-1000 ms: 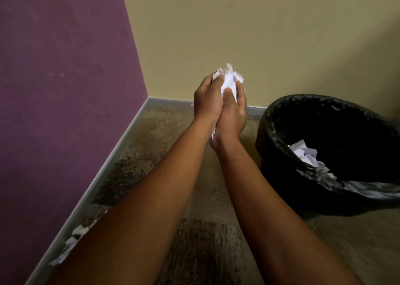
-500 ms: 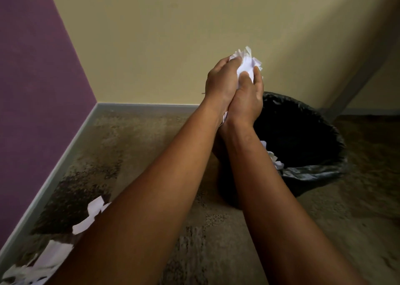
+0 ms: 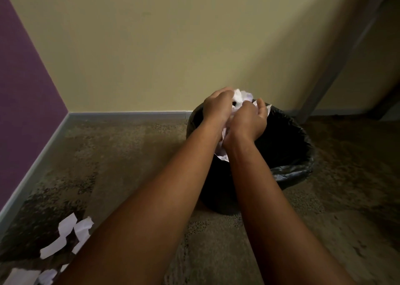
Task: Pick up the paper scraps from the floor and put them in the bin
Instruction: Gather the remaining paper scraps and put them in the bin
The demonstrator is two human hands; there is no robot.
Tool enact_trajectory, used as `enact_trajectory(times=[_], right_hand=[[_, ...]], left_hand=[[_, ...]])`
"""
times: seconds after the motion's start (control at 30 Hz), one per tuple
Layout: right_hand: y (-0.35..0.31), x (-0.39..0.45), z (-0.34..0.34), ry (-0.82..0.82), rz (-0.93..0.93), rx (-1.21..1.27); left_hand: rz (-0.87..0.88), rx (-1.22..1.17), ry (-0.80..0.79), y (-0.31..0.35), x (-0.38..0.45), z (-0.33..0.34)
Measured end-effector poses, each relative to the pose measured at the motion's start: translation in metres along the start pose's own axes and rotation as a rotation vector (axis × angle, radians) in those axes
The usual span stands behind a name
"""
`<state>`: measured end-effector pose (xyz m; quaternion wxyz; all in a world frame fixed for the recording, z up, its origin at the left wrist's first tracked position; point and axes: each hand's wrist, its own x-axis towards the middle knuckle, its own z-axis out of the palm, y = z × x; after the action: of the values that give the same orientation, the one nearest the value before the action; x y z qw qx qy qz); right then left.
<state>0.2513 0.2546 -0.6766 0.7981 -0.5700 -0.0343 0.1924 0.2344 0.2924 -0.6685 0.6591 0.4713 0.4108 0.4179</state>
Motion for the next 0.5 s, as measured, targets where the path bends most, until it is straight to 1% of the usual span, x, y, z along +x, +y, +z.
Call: enact_trajectory(times=[0.1, 0.2, 0.33, 0.4, 0.5], right_hand=[[-0.005, 0.002, -0.001, -0.002, 0.005, -0.056], [-0.007, 0.003, 0.000, -0.001, -0.003, -0.048], [-0.003, -0.009, 0.007, -0.055, -0.009, -0.041], [0.001, -0.018, 0.012, -0.098, -0.015, -0.036], [0.008, -0.032, 0.023, -0.175, -0.007, -0.048]], left_hand=[[-0.021, 0.014, 0.010, -0.002, 0.001, -0.007], [0.027, -0.011, 0.024, -0.002, 0.006, -0.010], [0.041, -0.051, 0.021, 0.005, 0.005, -0.017], [0.068, -0.098, 0.056, 0.007, 0.006, -0.024], [0.117, -0.232, 0.147, 0.009, 0.007, -0.045]])
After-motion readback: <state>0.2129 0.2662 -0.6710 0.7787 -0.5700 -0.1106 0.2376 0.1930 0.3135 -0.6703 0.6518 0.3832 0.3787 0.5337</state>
